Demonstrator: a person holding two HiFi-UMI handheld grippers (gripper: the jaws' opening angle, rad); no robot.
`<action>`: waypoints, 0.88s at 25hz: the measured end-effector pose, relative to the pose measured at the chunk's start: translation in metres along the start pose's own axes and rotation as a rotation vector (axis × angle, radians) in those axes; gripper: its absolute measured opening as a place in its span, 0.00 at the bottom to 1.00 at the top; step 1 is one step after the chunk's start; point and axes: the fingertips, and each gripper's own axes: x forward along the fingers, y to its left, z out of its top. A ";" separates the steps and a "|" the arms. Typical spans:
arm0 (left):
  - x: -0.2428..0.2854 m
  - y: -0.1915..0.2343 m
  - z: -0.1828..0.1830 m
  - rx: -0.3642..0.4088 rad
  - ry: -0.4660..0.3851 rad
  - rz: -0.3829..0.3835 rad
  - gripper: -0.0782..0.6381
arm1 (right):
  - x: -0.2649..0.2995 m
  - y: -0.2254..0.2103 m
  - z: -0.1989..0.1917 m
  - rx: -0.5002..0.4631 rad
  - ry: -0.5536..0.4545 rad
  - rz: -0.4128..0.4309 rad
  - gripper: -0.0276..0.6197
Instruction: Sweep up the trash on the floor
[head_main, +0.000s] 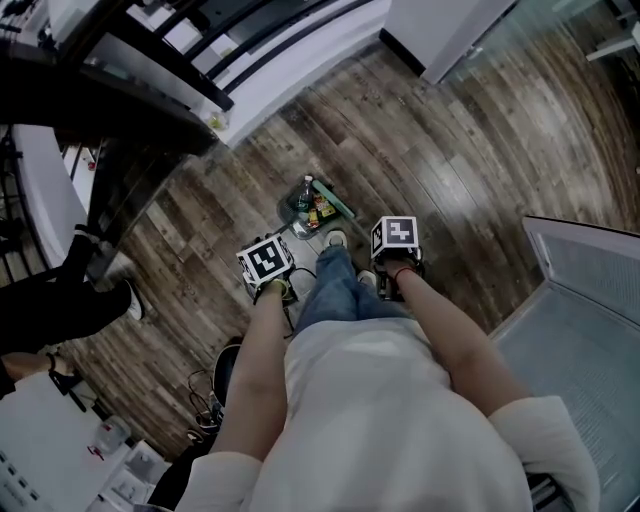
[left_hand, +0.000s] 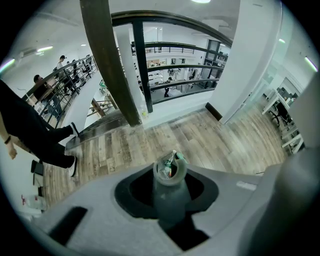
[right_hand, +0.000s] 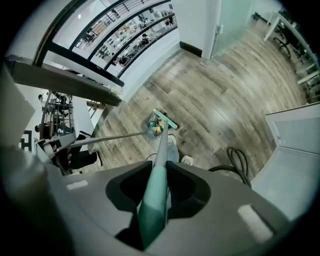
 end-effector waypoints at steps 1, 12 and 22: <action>0.000 0.000 -0.001 0.001 0.000 -0.002 0.24 | 0.000 0.000 -0.002 0.006 -0.003 0.005 0.19; 0.003 -0.005 -0.008 0.000 -0.015 -0.009 0.24 | 0.001 0.009 -0.026 0.134 -0.001 0.086 0.19; -0.009 -0.004 -0.014 0.028 -0.016 0.009 0.24 | 0.000 0.005 -0.038 0.145 -0.004 0.104 0.19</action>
